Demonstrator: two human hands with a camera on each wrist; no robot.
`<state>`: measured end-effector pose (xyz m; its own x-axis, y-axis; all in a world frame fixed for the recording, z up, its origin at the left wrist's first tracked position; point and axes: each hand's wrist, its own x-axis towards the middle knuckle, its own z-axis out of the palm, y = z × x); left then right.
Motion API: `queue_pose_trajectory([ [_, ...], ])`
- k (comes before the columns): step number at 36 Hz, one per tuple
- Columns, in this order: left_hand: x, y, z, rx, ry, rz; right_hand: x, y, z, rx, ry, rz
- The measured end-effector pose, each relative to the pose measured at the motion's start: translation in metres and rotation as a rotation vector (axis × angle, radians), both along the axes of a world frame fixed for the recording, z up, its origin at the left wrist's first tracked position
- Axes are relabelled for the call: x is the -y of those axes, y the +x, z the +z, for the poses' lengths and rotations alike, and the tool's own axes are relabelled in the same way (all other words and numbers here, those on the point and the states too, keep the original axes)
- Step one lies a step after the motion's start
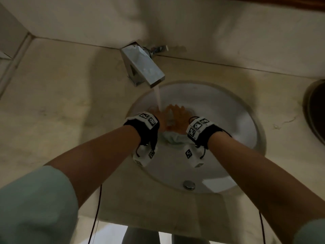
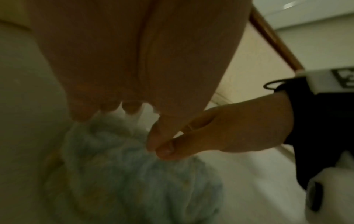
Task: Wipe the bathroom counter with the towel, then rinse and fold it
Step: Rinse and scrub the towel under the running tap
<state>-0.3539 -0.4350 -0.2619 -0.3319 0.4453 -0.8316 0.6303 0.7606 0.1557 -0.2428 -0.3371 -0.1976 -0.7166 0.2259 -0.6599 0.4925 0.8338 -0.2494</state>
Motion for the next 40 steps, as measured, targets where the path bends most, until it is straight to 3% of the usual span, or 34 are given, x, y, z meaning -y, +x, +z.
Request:
queue_pose_trajectory([
  [1, 0.006, -0.004, -0.008, 0.031, -0.069, -0.05, 0.001, 0.001, -0.009, 0.038, 0.018, 0.058],
  [2, 0.007, -0.002, 0.011, 0.014, -0.178, -0.068, 0.001, 0.003, -0.018, 0.074, 0.036, 0.108],
  [3, 0.011, 0.012, 0.059, -0.052, -0.247, -0.154, 0.001, 0.005, -0.027, 0.092, 0.061, 0.161],
  [5, 0.016, 0.038, 0.143, -0.099, -0.218, -0.362, -0.001, 0.008, -0.042, 0.105, 0.115, 0.221],
  [7, 0.014, 0.045, 0.151, -0.163, -0.195, -0.408, 0.004, 0.009, -0.048, 0.125, 0.167, 0.225],
  [12, 0.008, 0.05, 0.131, -0.137, -0.17, -0.423, 0.013, 0.001, -0.041, 0.163, 0.128, 0.142],
  [18, -0.009, 0.049, 0.135, -0.053, -0.243, -0.429, 0.006, -0.006, -0.02, 0.226, 0.062, 0.03],
  [22, -0.009, 0.05, 0.103, -0.105, -0.243, -0.388, 0.003, -0.007, -0.023, 0.165, 0.04, 0.015],
  [27, -0.023, 0.039, 0.054, -0.128, -0.163, -0.151, 0.0, -0.009, -0.048, 0.037, 0.001, 0.047],
  [29, -0.026, 0.037, 0.068, -0.161, -0.143, -0.102, -0.007, -0.016, -0.044, -0.012, -0.116, -0.083],
  [31, -0.027, 0.033, 0.08, -0.194, -0.044, 0.057, -0.02, -0.021, -0.044, -0.065, -0.16, -0.293],
  [35, -0.028, 0.024, 0.091, -0.163, 0.045, 0.279, -0.031, -0.017, -0.026, 0.01, -0.099, -0.364],
  [40, -0.013, 0.009, 0.081, -0.179, 0.042, 0.233, -0.028, -0.014, -0.017, 0.037, -0.075, -0.317],
])
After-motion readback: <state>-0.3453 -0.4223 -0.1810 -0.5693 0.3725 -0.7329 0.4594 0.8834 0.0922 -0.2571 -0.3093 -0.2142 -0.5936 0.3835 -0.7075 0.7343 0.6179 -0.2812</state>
